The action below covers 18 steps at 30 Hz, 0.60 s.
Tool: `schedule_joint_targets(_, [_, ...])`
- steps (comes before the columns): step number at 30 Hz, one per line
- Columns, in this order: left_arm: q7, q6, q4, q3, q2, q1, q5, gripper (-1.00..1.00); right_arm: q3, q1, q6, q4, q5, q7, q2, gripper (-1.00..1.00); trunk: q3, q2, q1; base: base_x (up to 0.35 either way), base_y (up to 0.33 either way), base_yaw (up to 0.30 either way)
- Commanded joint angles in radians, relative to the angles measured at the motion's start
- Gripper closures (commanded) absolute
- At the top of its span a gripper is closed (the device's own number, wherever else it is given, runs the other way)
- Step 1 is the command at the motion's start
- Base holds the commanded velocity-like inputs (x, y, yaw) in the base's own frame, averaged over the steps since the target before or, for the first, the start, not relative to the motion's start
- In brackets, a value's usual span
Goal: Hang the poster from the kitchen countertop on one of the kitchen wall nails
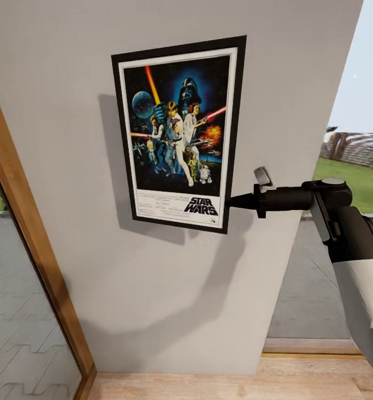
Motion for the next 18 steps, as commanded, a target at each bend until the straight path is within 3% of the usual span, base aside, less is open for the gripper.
schedule_joint_targets(1, [-0.008, -0.002, -0.001, 0.007, -0.001, 0.000, -0.007, -1.00, 0.002, 0.000, 0.013, 0.001, -0.007, 0.003, -0.001, 1.00, 0.000, -0.001, 0.000, 0.000, 0.000, 0.000])
schedule_joint_targets(6, [-0.008, -0.002, -0.001, 0.007, 0.000, 0.001, -0.007, -1.00, 0.002, -0.001, 0.013, 0.002, 0.000, 0.056, -0.001, 1.00, 0.000, -0.001, 0.000, 0.000, 0.000, 0.000])
schedule_joint_targets(18, [-0.008, -0.002, -0.001, 0.007, -0.001, 0.000, -0.007, -1.00, 0.002, -0.001, 0.013, 0.002, 0.003, 0.065, -0.001, 1.00, 0.000, -0.001, 0.000, 0.000, 0.000, 0.000])
